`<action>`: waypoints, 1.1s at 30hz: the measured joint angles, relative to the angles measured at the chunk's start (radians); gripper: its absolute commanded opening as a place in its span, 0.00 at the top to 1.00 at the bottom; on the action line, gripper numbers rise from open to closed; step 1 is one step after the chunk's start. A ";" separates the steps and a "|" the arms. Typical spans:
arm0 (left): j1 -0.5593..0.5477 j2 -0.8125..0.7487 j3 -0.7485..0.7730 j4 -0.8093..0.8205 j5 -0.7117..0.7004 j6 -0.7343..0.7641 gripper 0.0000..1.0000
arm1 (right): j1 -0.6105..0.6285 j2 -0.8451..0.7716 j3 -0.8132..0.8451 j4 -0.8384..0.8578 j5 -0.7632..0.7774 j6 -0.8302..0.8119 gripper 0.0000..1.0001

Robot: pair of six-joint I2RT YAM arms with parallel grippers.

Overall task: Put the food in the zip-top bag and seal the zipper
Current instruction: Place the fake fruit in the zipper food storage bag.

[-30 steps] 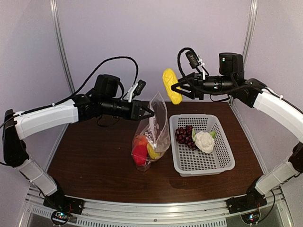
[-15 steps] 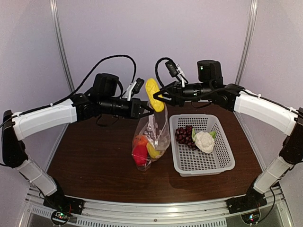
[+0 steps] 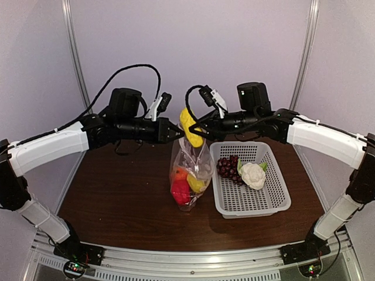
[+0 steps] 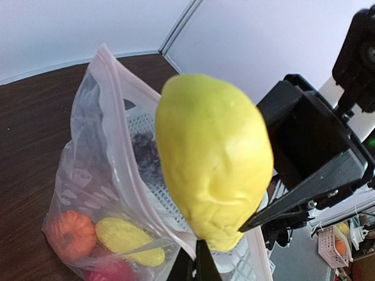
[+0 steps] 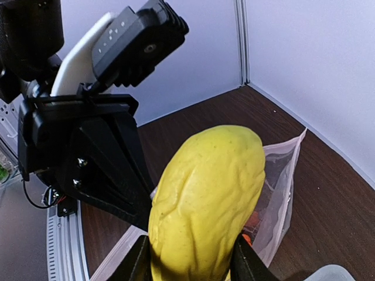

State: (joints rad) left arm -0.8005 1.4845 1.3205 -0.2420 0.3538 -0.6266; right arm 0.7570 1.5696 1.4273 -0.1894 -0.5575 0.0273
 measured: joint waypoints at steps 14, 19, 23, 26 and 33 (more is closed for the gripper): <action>0.000 -0.025 -0.017 -0.005 -0.086 -0.029 1.00 | 0.080 0.021 0.056 -0.263 0.244 -0.067 0.36; 0.000 -0.025 -0.017 -0.006 -0.090 -0.029 1.00 | 0.080 0.020 0.143 -0.289 0.275 -0.053 0.37; 0.000 -0.025 -0.022 -0.006 -0.091 -0.030 1.00 | 0.080 0.002 0.166 -0.286 0.320 -0.044 0.42; 0.000 -0.025 -0.023 -0.006 -0.091 -0.031 1.00 | 0.080 0.003 0.167 -0.289 0.376 -0.042 0.42; 0.000 -0.025 -0.023 -0.006 -0.092 -0.030 1.00 | 0.080 0.055 0.168 -0.329 0.450 -0.006 0.68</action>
State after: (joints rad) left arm -0.8005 1.4593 1.2972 -0.2481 0.2615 -0.6567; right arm 0.8375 1.6245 1.5955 -0.5182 -0.1074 0.0208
